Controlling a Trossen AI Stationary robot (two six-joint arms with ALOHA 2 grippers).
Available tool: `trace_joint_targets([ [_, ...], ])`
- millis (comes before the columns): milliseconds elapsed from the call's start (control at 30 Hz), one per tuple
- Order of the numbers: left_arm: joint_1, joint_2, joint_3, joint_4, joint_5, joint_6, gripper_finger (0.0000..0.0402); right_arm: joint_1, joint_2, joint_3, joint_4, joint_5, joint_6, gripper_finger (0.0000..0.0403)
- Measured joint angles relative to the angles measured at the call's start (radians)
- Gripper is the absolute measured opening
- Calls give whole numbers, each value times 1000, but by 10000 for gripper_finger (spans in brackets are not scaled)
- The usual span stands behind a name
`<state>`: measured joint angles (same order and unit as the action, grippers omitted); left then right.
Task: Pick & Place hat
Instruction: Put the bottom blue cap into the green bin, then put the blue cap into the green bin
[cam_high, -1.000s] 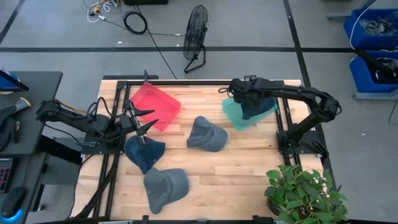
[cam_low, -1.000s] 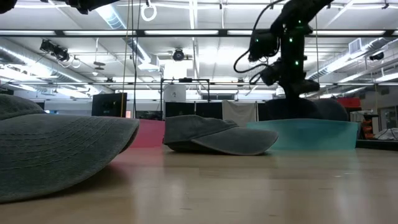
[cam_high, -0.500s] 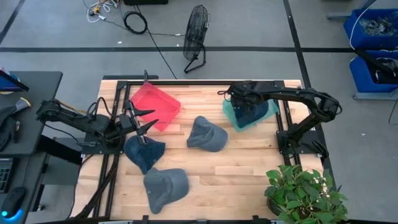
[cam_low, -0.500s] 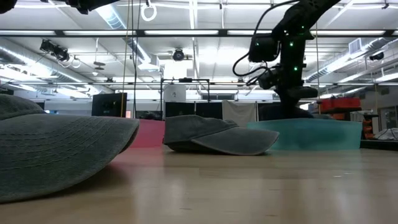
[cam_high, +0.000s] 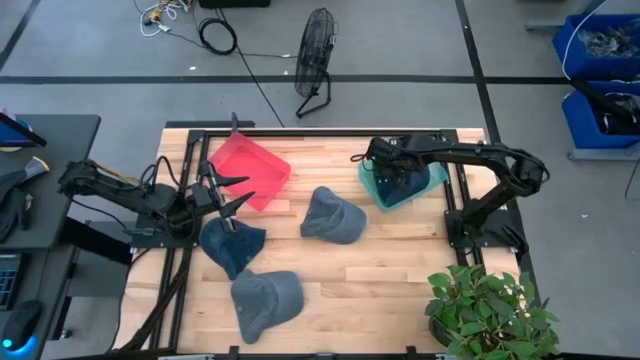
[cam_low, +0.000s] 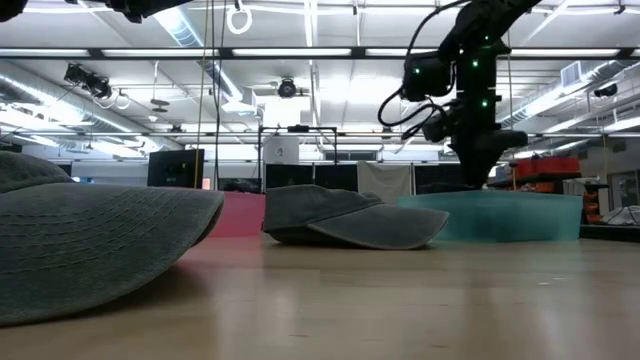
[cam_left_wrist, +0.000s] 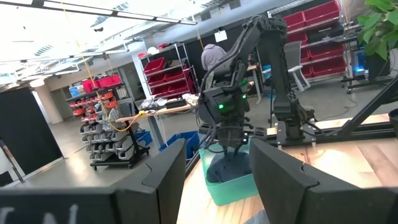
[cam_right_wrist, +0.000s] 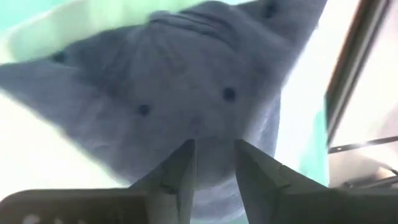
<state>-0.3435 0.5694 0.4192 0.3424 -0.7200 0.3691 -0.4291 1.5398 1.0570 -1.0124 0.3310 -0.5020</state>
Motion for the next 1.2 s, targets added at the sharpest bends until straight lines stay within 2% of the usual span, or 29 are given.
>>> trace_joint_targets([
  [300,0,0,0,0,0,-18,181,139,0,105,-196,40,162,105],
  [433,0,0,0,-6,-11,-160,181,197,0,165,-177,42,246,98],
  [567,0,3,1,-86,-22,-273,181,248,0,212,-133,42,327,93],
  [667,0,30,1,-142,-72,-401,181,275,0,225,-92,38,337,91],
  [833,4,79,22,-357,-83,-659,181,296,0,225,-54,-20,337,91],
  [967,38,157,112,-606,-71,-833,181,297,0,225,-33,-28,323,91],
  [1033,67,207,182,-746,-14,-889,181,297,0,225,-28,-28,319,91],
  [1200,136,349,353,-1097,202,-1030,181,297,0,225,-18,-29,327,91],
])
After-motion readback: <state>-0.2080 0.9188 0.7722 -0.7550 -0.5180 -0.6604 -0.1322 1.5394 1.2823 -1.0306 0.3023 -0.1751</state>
